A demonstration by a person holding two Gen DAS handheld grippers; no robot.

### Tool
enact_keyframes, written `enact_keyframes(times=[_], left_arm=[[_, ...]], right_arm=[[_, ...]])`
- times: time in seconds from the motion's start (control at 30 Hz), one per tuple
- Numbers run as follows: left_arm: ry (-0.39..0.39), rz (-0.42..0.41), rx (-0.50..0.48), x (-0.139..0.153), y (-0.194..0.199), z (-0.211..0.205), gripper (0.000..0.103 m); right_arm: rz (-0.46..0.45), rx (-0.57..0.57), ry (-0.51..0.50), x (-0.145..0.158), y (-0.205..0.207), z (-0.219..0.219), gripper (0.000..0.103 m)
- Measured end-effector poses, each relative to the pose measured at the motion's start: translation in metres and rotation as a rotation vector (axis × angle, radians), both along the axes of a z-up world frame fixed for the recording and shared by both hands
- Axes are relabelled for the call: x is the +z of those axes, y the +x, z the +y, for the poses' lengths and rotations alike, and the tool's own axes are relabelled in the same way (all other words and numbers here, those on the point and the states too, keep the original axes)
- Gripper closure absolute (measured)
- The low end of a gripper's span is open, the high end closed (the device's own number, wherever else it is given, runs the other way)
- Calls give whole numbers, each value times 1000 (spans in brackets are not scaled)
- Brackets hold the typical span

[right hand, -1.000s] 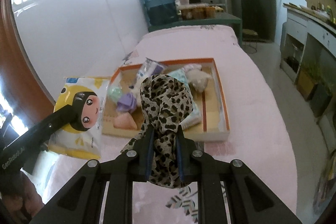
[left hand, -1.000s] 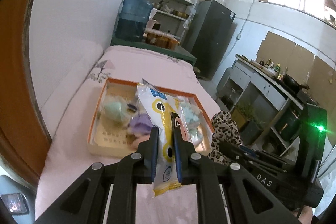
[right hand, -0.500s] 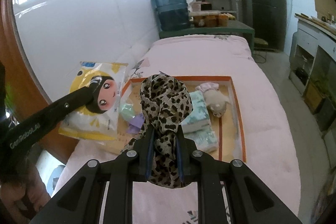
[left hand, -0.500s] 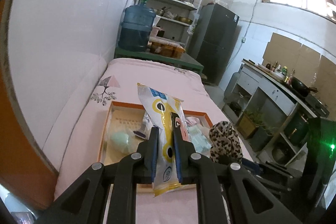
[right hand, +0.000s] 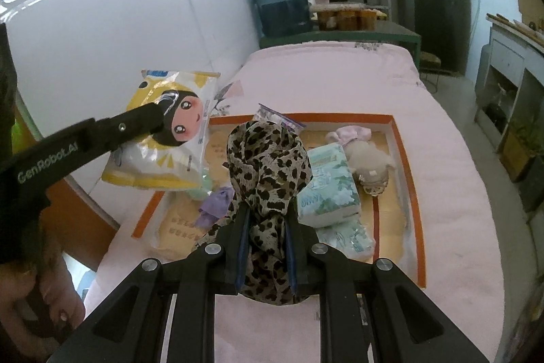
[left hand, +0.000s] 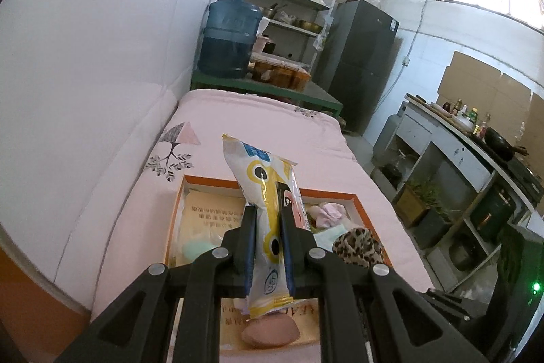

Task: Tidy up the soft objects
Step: 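Lift the wipes pack and leopard-print cloth and carry both over the box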

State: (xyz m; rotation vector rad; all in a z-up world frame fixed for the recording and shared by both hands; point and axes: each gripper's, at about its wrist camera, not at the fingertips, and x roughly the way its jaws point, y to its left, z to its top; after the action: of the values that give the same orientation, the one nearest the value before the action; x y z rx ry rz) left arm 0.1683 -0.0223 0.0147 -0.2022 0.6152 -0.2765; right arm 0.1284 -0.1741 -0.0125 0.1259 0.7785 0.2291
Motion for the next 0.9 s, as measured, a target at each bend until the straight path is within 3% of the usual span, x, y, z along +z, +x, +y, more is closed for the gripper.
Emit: enact_keyframes(times=[0.9], left_arm=[[62,70,-4,-43,47,-17,89]], right_arm=[[88,29,3,-43,34,8,85]])
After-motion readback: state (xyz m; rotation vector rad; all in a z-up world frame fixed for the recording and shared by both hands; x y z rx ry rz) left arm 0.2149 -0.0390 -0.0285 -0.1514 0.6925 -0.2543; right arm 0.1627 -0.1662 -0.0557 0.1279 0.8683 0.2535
